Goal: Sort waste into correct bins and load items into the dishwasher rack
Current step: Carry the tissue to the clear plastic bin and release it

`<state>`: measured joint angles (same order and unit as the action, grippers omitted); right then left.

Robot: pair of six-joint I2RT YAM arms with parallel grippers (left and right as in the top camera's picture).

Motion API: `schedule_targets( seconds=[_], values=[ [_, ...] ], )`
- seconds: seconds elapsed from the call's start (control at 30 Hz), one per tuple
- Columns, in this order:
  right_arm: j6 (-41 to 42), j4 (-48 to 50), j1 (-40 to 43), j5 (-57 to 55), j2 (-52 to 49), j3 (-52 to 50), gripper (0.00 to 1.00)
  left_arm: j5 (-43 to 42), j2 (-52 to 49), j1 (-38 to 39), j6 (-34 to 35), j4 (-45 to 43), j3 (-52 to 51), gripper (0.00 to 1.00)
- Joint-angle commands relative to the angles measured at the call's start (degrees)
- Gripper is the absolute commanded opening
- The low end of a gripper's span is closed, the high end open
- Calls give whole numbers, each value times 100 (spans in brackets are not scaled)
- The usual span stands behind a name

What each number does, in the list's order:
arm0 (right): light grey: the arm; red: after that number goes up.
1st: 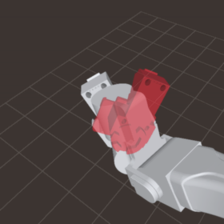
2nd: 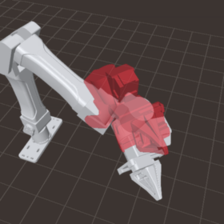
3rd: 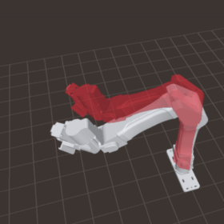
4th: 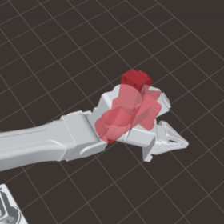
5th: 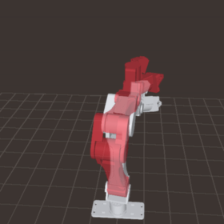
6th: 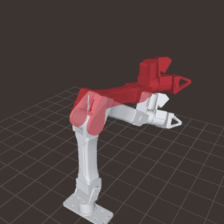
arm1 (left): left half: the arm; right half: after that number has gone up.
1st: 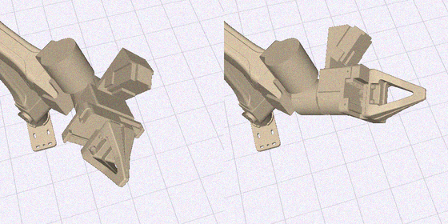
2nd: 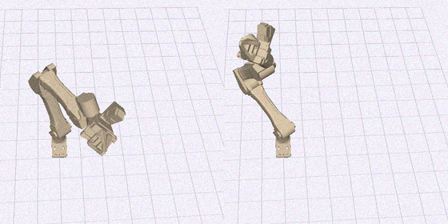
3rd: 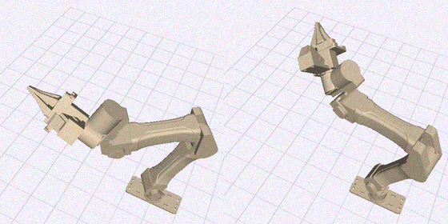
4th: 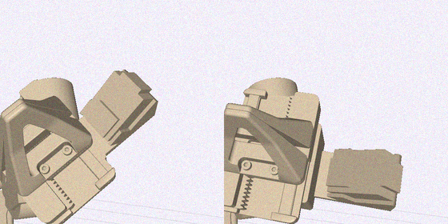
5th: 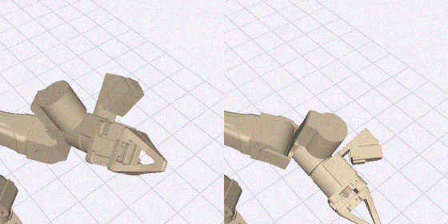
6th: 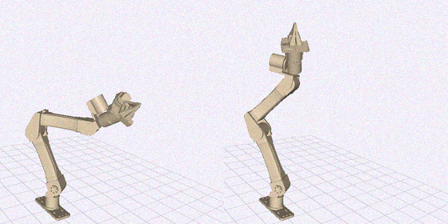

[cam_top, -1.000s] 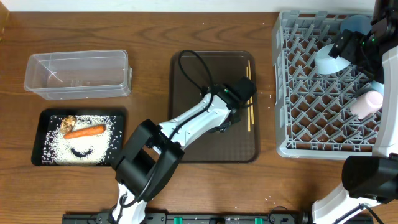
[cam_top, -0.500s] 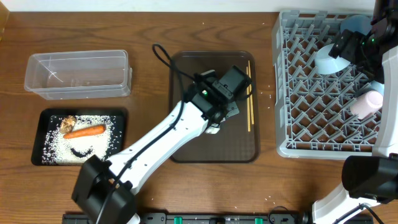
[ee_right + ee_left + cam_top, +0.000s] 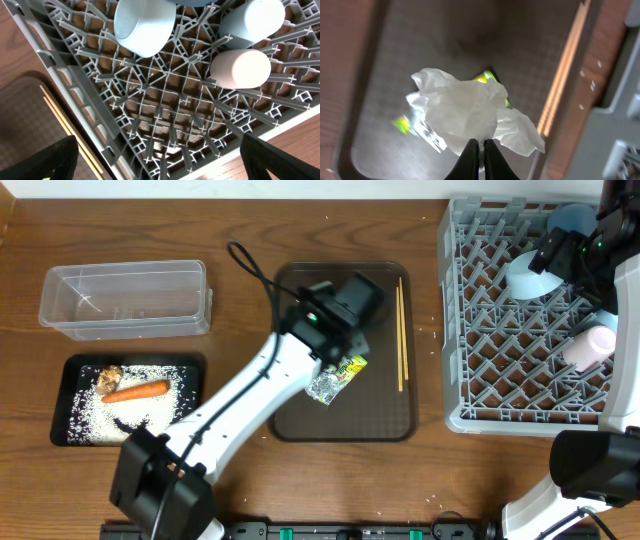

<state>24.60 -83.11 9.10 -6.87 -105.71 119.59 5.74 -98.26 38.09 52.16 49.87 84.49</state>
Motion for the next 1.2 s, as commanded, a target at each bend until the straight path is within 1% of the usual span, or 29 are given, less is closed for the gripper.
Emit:
schedule_targets(
  seconds=[0.0, 0.17, 0.27, 0.43, 0.57, 0.67, 0.87, 0.9, 0.93, 0.97, 1.07, 1.1, 1.13, 1.17],
  values=[
    [63, -9, -50, 4, -7, 24, 99, 356, 339, -621, -726, 20, 94, 6],
    [63, -9, -50, 2, -7, 24, 99, 551, 734, -1917, -739, -166, 94, 6],
    [63, -9, -50, 2, -7, 24, 99, 549, 767, -2833, -828, -610, 92, 6],
    [66, -9, -50, 2, -7, 24, 99, 549, 527, -4026, -876, -1375, 92, 6],
    [63, -9, -50, 2, -7, 24, 99, 546, 195, -4616, -1176, -2000, 92, 6],
    [63, -9, -50, 2, -7, 24, 99, 540, -37, -4870, -1528, -2398, 92, 6],
    [63, -9, -50, 2, -7, 24, 99, 546, -315, -4996, -2050, -2544, 92, 7],
    [63, -9, -50, 2, -7, 24, 99, 546, -321, -4996, -2074, -2531, 92, 17],
    [63, -9, -50, 4, -7, 24, 99, 546, -321, -4996, -2090, -2507, 92, 41],
    [63, -9, -50, 4, -7, 24, 99, 546, -321, -4996, -2087, -2468, 92, 47],
    [63, -9, -50, 2, -7, 24, 99, 544, -319, -4996, -2087, -2334, 92, 47],
    [63, -9, -50, 4, -7, 24, 99, 544, -317, -4996, -2087, -2295, 92, 53],
    [63, -9, -50, 2, -7, 24, 99, 544, -313, -4996, -2087, -2249, 92, 56],
    [66, -9, -50, 2, -7, 24, 99, 544, -308, -4996, -2087, -2203, 92, 56]
  ],
)
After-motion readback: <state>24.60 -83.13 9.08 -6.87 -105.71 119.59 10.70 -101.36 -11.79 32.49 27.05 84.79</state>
